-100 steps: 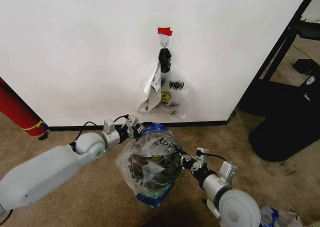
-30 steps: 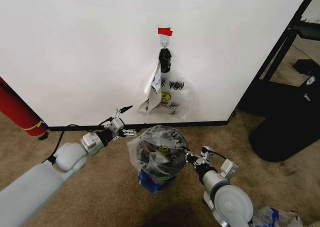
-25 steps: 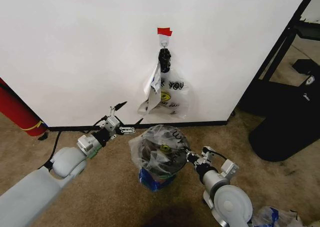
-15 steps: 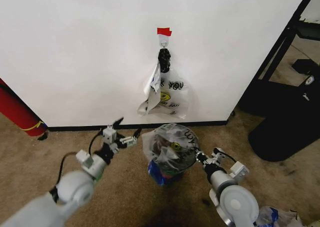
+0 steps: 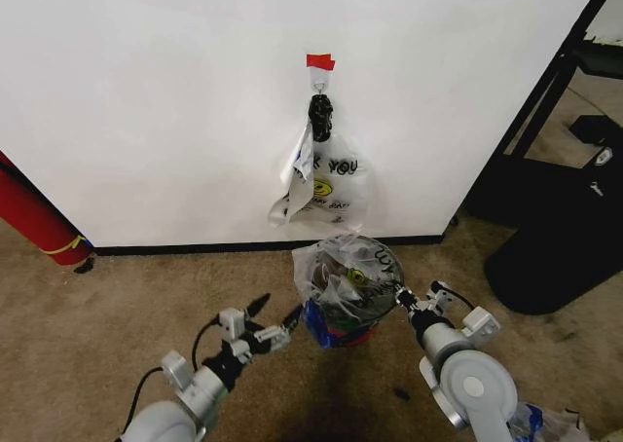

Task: Pick up the garbage bag from the wall and place it over the trash bin.

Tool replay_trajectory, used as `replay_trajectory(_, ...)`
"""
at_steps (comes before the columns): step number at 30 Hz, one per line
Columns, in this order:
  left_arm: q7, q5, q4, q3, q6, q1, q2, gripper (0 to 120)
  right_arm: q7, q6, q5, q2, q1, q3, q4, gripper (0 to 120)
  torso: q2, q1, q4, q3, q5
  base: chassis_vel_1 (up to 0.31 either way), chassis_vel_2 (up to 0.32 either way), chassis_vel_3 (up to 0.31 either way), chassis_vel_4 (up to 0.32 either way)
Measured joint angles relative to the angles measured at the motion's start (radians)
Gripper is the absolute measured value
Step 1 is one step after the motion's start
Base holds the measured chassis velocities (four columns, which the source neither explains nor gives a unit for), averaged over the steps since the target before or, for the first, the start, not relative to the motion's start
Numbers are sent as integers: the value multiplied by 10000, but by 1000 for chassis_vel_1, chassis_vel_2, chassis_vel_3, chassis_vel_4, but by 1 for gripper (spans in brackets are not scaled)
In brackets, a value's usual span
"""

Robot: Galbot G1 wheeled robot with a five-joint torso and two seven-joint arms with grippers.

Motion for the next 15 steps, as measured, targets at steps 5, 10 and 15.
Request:
replay_trajectory(5,-23,166,184,323,107,-356,-189,81,-32,-28,-34,60,-84,-42,69,1,0,0,-3,0,0,0,0,0,0)
replay_trajectory(10,-35,249,306,436,108,-429,-248,60,-46,-31,-58,31,-108,-56,75,1,0,0,-1,0,1,0,0,0,0)
replay_trajectory(15,-25,255,337,368,80,-415,-178,43,-39,-35,-53,-101,-50,-101,60,1,0,0,-1,1,2,0,0,0,0)
